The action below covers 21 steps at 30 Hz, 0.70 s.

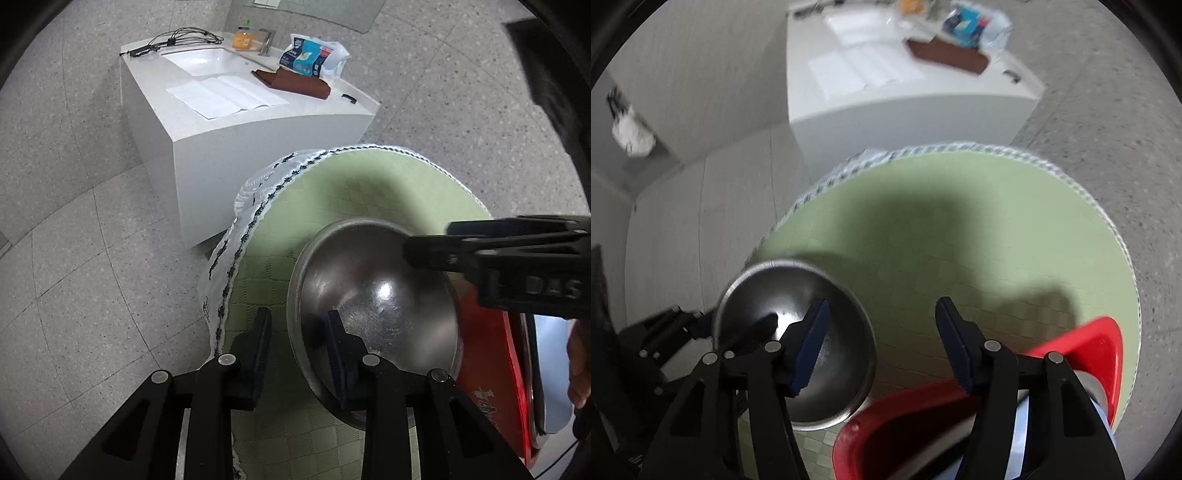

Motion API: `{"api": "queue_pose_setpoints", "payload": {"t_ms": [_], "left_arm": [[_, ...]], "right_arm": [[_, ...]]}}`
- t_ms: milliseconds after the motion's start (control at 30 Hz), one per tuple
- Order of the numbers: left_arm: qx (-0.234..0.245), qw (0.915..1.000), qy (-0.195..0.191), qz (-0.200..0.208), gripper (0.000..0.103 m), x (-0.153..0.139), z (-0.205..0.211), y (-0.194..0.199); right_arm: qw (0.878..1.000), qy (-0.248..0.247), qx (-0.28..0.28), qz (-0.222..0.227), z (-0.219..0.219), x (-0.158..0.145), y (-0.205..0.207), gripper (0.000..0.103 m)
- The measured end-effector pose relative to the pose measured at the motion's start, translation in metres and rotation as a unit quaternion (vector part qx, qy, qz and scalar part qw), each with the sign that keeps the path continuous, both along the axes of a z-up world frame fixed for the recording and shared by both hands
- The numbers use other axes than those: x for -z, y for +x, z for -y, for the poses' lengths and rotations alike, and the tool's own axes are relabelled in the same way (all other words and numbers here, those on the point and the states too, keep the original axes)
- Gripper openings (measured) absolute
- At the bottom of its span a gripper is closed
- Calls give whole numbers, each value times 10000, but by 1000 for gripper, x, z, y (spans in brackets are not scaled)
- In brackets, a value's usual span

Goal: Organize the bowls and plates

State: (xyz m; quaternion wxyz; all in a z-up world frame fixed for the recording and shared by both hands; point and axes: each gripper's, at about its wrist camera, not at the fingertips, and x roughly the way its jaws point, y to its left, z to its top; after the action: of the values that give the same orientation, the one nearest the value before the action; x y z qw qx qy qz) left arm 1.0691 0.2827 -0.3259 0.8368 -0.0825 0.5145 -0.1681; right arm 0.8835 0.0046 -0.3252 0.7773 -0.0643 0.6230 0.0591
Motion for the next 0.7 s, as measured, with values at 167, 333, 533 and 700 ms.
{"api": "queue_pose_setpoints", "payload": {"t_ms": [167, 333, 533, 700], "left_arm": [[-12, 10000, -6, 28, 17, -3, 5, -8], [-250, 9995, -80, 176, 12, -14, 4, -15], [-568, 9946, -204, 841, 9, -76, 2, -62], [-656, 9863, -257, 1494, 9, -132, 41, -123]], "right_arm": [[9981, 138, -337, -496, -8, 23, 4, 24], [9981, 376, -430, -216, -11, 9, -1, 18], [9937, 847, -575, 453, -8, -39, -29, 17], [9847, 1070, -720, 1172, 15, -104, -76, 16]]}}
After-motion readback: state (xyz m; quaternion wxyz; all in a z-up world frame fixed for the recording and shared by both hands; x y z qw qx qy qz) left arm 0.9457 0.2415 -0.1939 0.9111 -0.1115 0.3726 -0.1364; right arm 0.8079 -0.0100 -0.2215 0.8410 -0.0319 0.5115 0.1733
